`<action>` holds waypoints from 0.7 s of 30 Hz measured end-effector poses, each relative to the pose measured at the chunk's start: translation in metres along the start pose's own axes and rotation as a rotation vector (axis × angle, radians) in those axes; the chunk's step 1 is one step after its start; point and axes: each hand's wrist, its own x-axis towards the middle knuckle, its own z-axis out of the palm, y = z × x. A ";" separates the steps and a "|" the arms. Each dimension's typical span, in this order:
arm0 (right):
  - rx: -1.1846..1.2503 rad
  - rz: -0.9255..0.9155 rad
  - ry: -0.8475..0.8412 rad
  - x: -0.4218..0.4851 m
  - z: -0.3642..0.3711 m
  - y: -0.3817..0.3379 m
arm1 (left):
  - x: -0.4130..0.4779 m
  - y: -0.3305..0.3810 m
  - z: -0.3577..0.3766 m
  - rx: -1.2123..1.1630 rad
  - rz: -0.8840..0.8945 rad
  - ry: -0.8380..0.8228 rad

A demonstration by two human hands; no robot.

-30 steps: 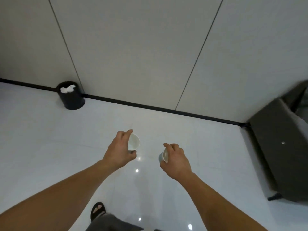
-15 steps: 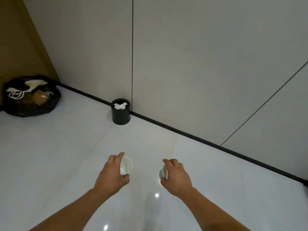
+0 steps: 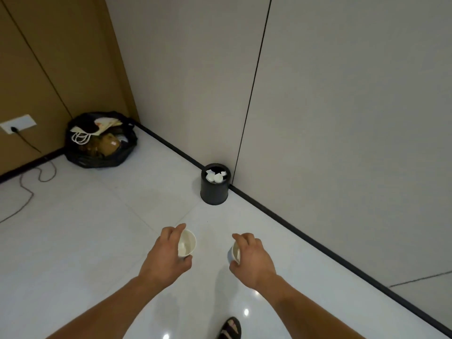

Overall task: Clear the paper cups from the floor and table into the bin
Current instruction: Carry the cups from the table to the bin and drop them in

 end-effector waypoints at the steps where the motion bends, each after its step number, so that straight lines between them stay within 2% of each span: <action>1: -0.008 -0.026 -0.001 0.021 -0.008 0.000 | 0.016 0.002 -0.005 0.001 -0.008 0.019; 10: 0.007 -0.056 -0.020 0.174 -0.044 -0.002 | 0.163 0.010 -0.020 -0.047 -0.017 0.024; 21: 0.078 0.164 0.069 0.346 -0.082 -0.006 | 0.405 0.015 -0.040 0.016 0.207 -0.160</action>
